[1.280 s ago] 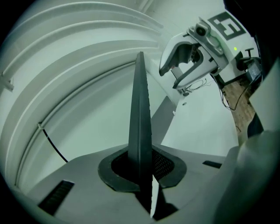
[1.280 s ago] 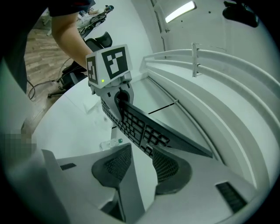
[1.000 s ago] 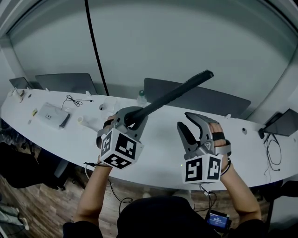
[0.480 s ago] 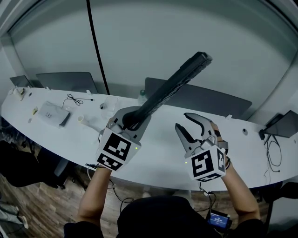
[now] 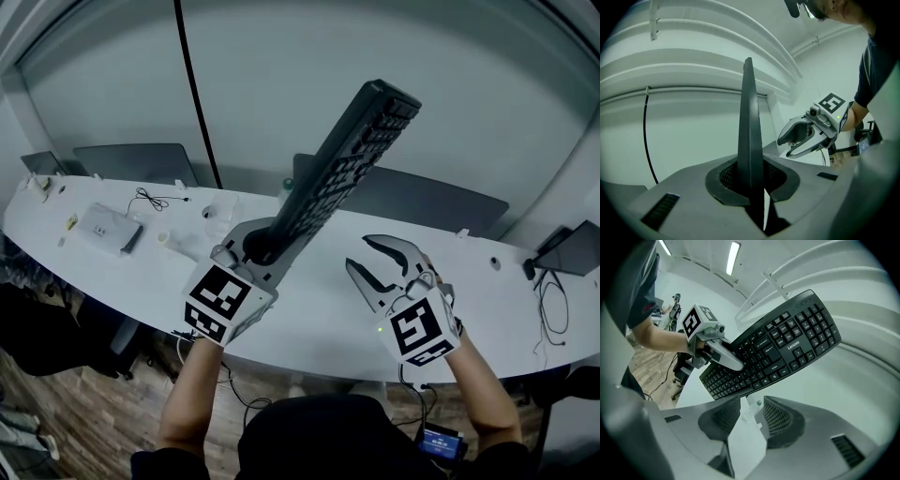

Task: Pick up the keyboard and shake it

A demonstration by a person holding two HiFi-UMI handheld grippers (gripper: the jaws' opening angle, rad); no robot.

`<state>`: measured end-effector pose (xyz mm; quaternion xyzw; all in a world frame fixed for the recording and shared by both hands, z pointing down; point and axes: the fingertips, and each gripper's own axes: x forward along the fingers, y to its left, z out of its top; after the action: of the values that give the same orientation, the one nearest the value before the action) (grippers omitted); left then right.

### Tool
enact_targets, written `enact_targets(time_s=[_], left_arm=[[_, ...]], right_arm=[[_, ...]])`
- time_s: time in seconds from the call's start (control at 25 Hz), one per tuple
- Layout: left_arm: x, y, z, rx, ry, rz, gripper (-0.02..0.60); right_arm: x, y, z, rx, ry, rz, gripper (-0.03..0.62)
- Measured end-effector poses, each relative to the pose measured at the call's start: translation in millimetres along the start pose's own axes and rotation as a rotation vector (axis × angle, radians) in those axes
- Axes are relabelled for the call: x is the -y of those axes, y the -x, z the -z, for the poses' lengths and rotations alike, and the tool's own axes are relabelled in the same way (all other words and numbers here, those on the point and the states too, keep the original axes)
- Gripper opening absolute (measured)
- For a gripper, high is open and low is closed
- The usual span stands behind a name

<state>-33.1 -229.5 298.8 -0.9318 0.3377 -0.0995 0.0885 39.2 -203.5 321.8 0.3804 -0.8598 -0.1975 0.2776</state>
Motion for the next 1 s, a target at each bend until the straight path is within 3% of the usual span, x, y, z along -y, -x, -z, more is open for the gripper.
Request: enact_targets(time_s=[0.6, 1.0], left_arm=[[21, 7, -19, 0.154, 0.229, 0.177, 0.078], [55, 30, -54, 0.24, 0.307, 0.29, 0.079]], right_arm=[[-10, 2, 5, 0.07, -0.266, -0.188, 0.164], [-17, 34, -10, 0.137, -0.326, -0.25, 0.183]])
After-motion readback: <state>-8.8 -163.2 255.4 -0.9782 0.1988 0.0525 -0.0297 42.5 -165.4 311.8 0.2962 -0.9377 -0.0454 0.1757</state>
